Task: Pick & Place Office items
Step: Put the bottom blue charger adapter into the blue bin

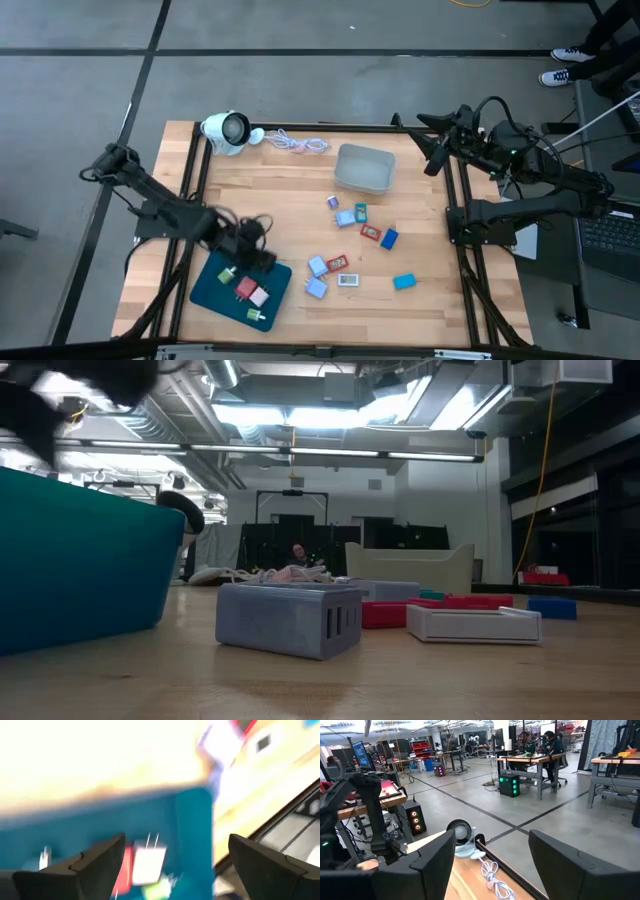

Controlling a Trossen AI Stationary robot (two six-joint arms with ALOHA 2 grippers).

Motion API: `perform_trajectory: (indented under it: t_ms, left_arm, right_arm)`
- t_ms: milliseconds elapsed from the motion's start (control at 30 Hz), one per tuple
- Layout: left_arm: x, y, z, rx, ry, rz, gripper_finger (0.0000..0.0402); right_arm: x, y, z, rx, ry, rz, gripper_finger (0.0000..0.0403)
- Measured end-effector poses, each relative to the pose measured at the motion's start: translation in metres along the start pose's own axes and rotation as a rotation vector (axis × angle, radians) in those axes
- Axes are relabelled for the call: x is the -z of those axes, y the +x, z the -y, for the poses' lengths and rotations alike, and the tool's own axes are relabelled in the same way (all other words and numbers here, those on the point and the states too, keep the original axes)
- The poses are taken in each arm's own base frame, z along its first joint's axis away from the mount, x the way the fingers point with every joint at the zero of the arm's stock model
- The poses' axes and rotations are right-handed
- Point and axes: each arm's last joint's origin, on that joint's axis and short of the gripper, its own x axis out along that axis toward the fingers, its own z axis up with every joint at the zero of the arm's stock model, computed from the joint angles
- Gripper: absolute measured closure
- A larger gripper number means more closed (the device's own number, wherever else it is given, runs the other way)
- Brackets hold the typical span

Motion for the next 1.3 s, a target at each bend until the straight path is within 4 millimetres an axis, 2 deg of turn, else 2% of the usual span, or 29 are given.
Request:
perform_trajectory:
  t_ms: [267,400,500,667,900,1033,1100,1300]
  left_arm:
    - [-0.090,-0.020,0.025,0.319,0.124,0.337,0.0073]
    - [-0.121,-0.012,0.021,0.297,0.237,0.341,0.0073]
    - [-0.132,0.003,0.021,0.237,0.393,0.208,0.0078]
    - [-0.137,0.026,0.038,0.125,0.719,-0.037,0.0094]
    - [-0.144,0.053,0.082,0.014,1.184,-0.178,0.0099]
    - [-0.150,0.071,0.095,-0.017,1.297,-0.242,0.0099]
    - [-0.147,0.081,0.099,-0.026,1.332,-0.275,0.0099]
    - [-0.111,0.092,0.107,0.025,1.279,-0.377,0.0100]
  right_arm:
    - [0.000,0.000,0.000,-0.001,0.023,0.000,0.0146]
    - [0.000,0.000,-0.001,-0.019,0.026,-0.003,0.0146]
    - [0.000,0.000,-0.001,-0.023,0.026,-0.003,0.0146]
    - [0.000,0.000,-0.001,-0.023,0.027,-0.003,0.0146]
    - [0.000,0.000,-0.001,-0.023,0.054,-0.004,0.0146]
    - [0.000,0.000,-0.001,-0.023,0.060,-0.004,0.0146]
    - [0.000,0.000,-0.001,-0.023,0.060,-0.004,0.0146]
    - [0.000,0.000,-0.002,-0.056,0.051,-0.010,0.0146]
